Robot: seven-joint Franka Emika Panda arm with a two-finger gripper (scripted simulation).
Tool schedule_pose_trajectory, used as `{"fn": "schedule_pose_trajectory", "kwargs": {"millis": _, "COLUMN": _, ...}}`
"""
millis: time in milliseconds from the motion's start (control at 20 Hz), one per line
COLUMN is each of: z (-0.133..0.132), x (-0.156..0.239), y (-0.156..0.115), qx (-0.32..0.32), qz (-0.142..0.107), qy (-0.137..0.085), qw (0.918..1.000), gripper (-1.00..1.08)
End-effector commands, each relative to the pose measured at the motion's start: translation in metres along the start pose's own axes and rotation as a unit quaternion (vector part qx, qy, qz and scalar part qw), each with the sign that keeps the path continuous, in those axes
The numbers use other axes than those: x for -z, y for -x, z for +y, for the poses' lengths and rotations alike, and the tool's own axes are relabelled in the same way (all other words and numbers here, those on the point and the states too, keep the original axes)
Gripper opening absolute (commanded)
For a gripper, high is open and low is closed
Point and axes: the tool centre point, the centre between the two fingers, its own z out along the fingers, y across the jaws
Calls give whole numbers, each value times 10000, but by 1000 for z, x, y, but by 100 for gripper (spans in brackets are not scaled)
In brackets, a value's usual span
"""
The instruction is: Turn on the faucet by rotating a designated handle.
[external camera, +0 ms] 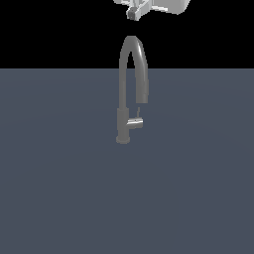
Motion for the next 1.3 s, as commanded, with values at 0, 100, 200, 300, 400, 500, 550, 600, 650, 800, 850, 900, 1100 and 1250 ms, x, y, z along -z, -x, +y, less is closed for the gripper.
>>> {"fn": "schedule_pose_trajectory", "kwargs": {"millis": 0, "z": -1, "x": -2, "y": -16, "qx": -142, "qz": -192, "qy": -148, "qw": 9996, "gripper": -100}}
{"fn": "schedule_pose_trajectory", "kwargs": {"millis": 100, "z": -2, "x": -4, "y": -28, "qx": -257, "qz": -344, "qy": -266, "qw": 9987, "gripper": -100}}
{"fn": "schedule_pose_trajectory", "kwargs": {"millis": 200, "z": -2, "x": -6, "y": -41, "qx": -373, "qz": -498, "qy": -385, "qw": 9973, "gripper": -100}}
{"fn": "schedule_pose_trajectory", "kwargs": {"millis": 300, "z": -2, "x": -9, "y": -53, "qx": -489, "qz": -652, "qy": -505, "qw": 9954, "gripper": -100}}
{"fn": "schedule_pose_trajectory", "kwargs": {"millis": 400, "z": -2, "x": -12, "y": -65, "qx": -606, "qz": -807, "qy": -625, "qw": 9929, "gripper": -100}}
{"fn": "schedule_pose_trajectory", "kwargs": {"millis": 500, "z": -1, "x": -15, "y": -78, "qx": -724, "qz": -962, "qy": -746, "qw": 9899, "gripper": -100}}
{"fn": "schedule_pose_trajectory", "kwargs": {"millis": 550, "z": -1, "x": -17, "y": -84, "qx": -783, "qz": -1040, "qy": -807, "qw": 9882, "gripper": -100}}
{"fn": "schedule_pose_trajectory", "kwargs": {"millis": 600, "z": -1, "x": -19, "y": -90, "qx": -842, "qz": -1119, "qy": -868, "qw": 9863, "gripper": -100}}
{"fn": "schedule_pose_trajectory", "kwargs": {"millis": 650, "z": 0, "x": -21, "y": -96, "qx": -902, "qz": -1197, "qy": -929, "qw": 9843, "gripper": -100}}
{"fn": "schedule_pose_trajectory", "kwargs": {"millis": 800, "z": 1, "x": -28, "y": -115, "qx": -1082, "qz": -1434, "qy": -1114, "qw": 9774, "gripper": -100}}
{"fn": "schedule_pose_trajectory", "kwargs": {"millis": 850, "z": 2, "x": -31, "y": -121, "qx": -1142, "qz": -1513, "qy": -1177, "qw": 9748, "gripper": -100}}
{"fn": "schedule_pose_trajectory", "kwargs": {"millis": 900, "z": 2, "x": -33, "y": -127, "qx": -1203, "qz": -1593, "qy": -1239, "qw": 9720, "gripper": -100}}
{"fn": "schedule_pose_trajectory", "kwargs": {"millis": 1100, "z": 5, "x": -45, "y": -151, "qx": -1449, "qz": -1912, "qy": -1491, "qw": 9593, "gripper": -100}}
{"fn": "schedule_pose_trajectory", "kwargs": {"millis": 1250, "z": 8, "x": -55, "y": -169, "qx": -1637, "qz": -2155, "qy": -1682, "qw": 9479, "gripper": -100}}
